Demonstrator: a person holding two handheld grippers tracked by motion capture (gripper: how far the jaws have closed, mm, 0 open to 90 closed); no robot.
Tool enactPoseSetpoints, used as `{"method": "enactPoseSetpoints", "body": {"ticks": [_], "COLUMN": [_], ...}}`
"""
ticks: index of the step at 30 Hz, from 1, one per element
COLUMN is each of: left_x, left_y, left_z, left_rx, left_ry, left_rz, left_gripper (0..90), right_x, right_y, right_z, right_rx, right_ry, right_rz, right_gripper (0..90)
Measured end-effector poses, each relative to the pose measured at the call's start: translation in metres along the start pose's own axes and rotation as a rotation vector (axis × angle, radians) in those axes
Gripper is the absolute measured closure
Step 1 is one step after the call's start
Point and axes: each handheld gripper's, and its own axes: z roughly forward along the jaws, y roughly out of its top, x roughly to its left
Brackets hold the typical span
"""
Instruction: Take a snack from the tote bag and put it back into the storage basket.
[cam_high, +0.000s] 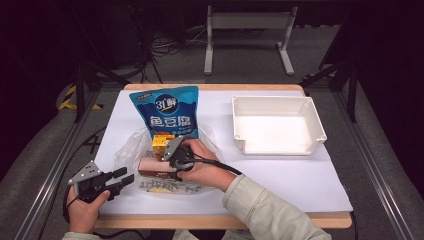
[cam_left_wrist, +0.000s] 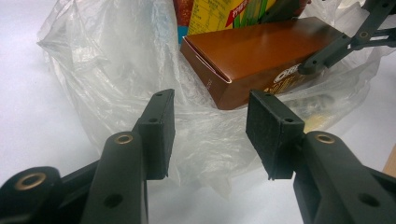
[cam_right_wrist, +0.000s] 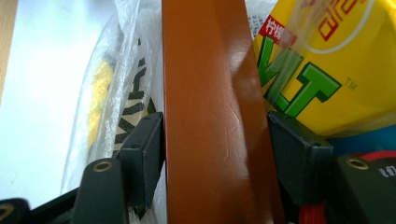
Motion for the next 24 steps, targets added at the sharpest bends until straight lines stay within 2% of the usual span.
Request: {"method": "enactPoseSetpoints", "body": {"ticks": [4, 15, 20, 24], "left_x": [0.001, 0.002, 0.002, 0.001], "left_y": [0.000, -0.001, 0.000, 0.000], "left_z": [0.000, -0.002, -0.002, -0.002], "left_rx": [-0.001, -0.012, -0.007, -0.004], "left_ry": [-0.001, 0.001, -0.002, -0.005], "left_rz": [0.003, -0.007, 0.000, -0.005], "left_gripper": [52.5, 52.5, 52.2, 52.0], "right_x": [0.000, 0.000, -0.001, -0.004], "right_y": [0.000, 0.002, 0.003, 0.006], "right_z": [0.000, -0.003, -0.009, -0.022], "right_rx": [0.005, 0.020, -0.011, -0.081], "right_ry": [0.002, 0.006, 0.005, 0.010], "right_rz": [-0.001, -0.046, -0.050, -0.027], "right_gripper": [40.0, 43.8, 43.9, 43.9]}}
